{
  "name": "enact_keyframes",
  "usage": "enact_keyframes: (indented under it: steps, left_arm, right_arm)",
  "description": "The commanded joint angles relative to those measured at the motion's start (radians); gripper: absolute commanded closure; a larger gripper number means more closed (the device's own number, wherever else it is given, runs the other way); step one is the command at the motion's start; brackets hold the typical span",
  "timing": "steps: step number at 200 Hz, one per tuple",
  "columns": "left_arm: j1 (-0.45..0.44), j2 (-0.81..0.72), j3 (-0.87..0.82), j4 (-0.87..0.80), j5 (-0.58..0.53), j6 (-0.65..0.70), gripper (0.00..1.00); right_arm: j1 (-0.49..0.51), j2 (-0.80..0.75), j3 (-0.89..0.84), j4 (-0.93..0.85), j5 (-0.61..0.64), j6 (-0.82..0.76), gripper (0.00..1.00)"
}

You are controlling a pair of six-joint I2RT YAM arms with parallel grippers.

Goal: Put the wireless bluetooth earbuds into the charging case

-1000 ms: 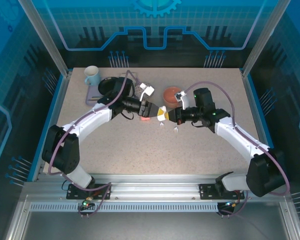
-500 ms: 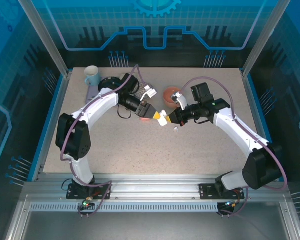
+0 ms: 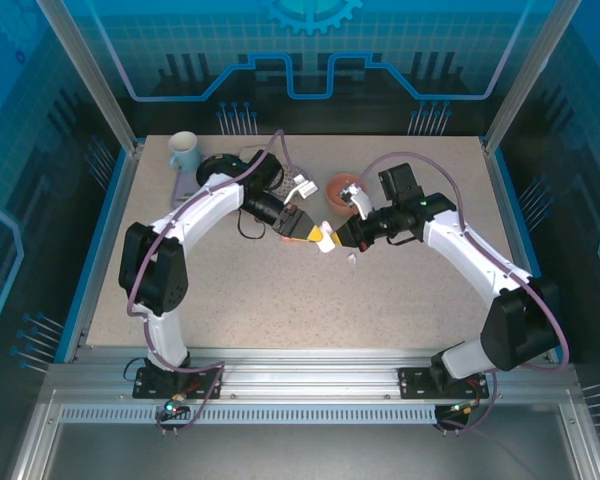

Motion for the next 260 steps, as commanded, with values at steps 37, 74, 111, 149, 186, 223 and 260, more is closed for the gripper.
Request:
enact_keyframes:
  steps: [37, 74, 111, 149, 186, 223, 260]
  left_arm:
    - [-0.016, -0.021, -0.081, 0.267, -0.022, -0.190, 0.43]
    - [-0.016, -0.041, -0.113, 0.369, -0.083, -0.266, 0.49]
    - [-0.015, -0.048, -0.134, 0.420, -0.088, -0.302, 0.56]
    - [-0.015, -0.072, -0.165, 0.487, -0.097, -0.342, 0.64]
    - [-0.015, -0.089, -0.177, 0.516, -0.096, -0.354, 0.66]
    - [-0.013, -0.116, -0.206, 0.567, -0.089, -0.380, 0.55]
    - [-0.008, -0.132, -0.216, 0.568, -0.082, -0.375, 0.53]
  right_arm:
    - [0.008, 0.002, 0.022, 0.022, -0.015, 0.009, 1.00]
    - [0.007, -0.004, 0.019, 0.033, 0.001, 0.018, 1.00]
    - [0.008, -0.001, 0.027, 0.034, 0.007, 0.021, 1.00]
    - [0.008, -0.001, 0.031, 0.031, 0.022, 0.022, 1.00]
    - [0.008, -0.003, 0.035, 0.033, 0.031, 0.026, 1.00]
    - [0.007, -0.001, 0.047, 0.027, 0.046, 0.029, 1.00]
    - [0.005, 0.001, 0.055, 0.027, 0.054, 0.031, 1.00]
